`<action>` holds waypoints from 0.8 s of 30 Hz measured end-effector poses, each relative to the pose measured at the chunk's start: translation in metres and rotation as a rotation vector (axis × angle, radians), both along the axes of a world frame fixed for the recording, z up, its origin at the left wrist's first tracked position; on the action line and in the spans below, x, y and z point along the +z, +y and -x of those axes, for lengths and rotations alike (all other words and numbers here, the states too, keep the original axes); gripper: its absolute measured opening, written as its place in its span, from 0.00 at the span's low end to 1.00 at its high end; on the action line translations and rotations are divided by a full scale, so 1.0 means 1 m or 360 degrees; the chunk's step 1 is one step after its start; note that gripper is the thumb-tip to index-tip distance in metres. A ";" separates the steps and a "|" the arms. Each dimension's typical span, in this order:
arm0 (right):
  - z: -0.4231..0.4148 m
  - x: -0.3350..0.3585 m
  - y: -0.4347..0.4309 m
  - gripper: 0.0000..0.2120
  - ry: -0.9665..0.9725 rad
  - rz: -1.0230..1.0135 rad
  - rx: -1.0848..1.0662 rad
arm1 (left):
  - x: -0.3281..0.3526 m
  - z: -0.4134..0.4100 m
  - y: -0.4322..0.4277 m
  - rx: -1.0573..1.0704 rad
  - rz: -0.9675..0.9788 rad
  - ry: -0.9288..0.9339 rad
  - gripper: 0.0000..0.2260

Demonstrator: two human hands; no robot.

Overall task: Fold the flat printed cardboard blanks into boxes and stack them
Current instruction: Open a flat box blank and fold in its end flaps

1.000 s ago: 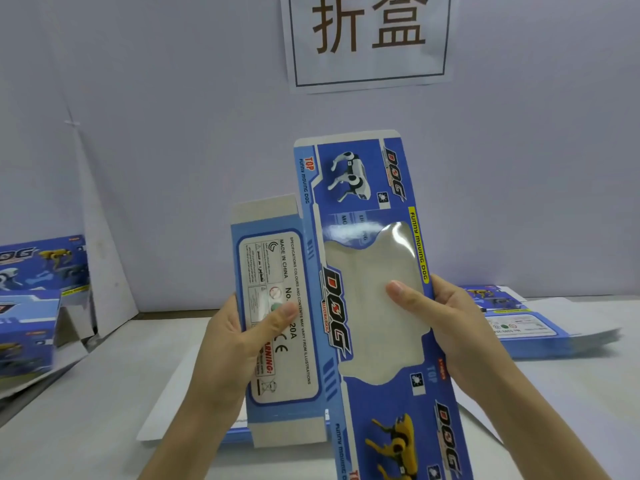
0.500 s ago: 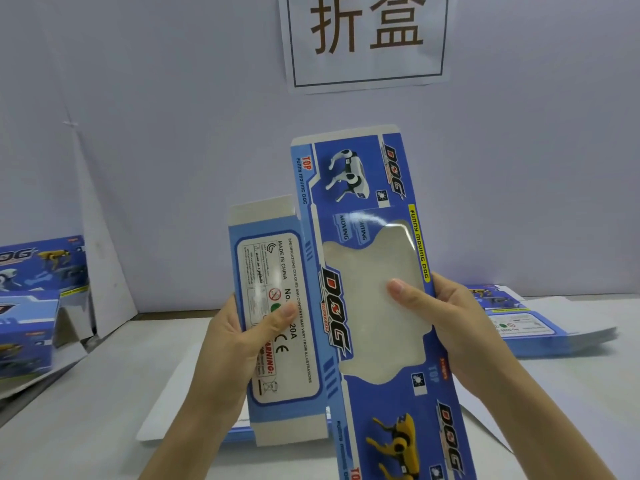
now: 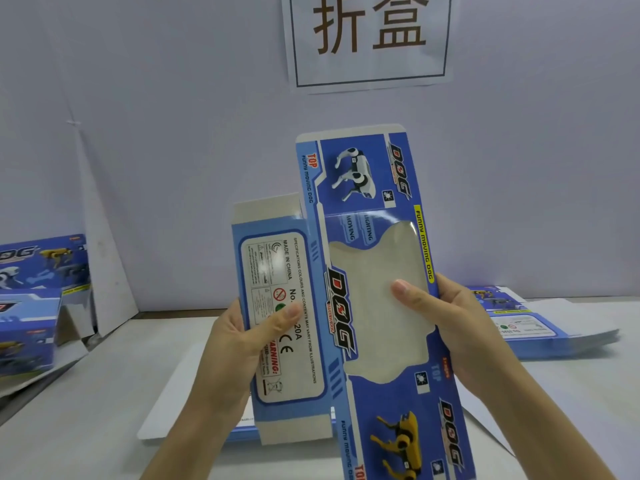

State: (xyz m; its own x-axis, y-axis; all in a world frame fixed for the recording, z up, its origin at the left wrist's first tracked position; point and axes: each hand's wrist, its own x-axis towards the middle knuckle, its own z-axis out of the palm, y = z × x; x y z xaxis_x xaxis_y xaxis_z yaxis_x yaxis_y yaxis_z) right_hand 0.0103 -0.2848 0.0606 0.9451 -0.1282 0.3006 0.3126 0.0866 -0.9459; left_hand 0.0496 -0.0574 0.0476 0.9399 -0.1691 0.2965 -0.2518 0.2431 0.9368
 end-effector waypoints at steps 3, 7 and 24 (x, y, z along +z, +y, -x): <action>-0.001 -0.002 0.002 0.18 -0.0017 -0.0007 -0.0024 | -0.001 0.000 -0.001 0.0067 -0.0027 -0.0015 0.19; -0.002 -0.004 0.005 0.24 -0.0009 -0.0009 -0.0041 | 0.000 0.000 0.000 0.0110 -0.0090 -0.0045 0.21; -0.001 -0.004 0.003 0.24 0.0004 -0.0007 -0.0072 | -0.001 0.000 0.000 0.0103 -0.0109 -0.0046 0.21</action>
State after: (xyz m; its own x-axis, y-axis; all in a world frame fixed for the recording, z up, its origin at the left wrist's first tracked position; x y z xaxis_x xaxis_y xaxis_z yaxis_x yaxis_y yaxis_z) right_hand 0.0117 -0.2814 0.0570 0.9391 -0.1721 0.2975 0.3138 0.0767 -0.9464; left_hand 0.0494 -0.0578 0.0466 0.9407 -0.1293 0.3138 -0.2923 0.1610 0.9427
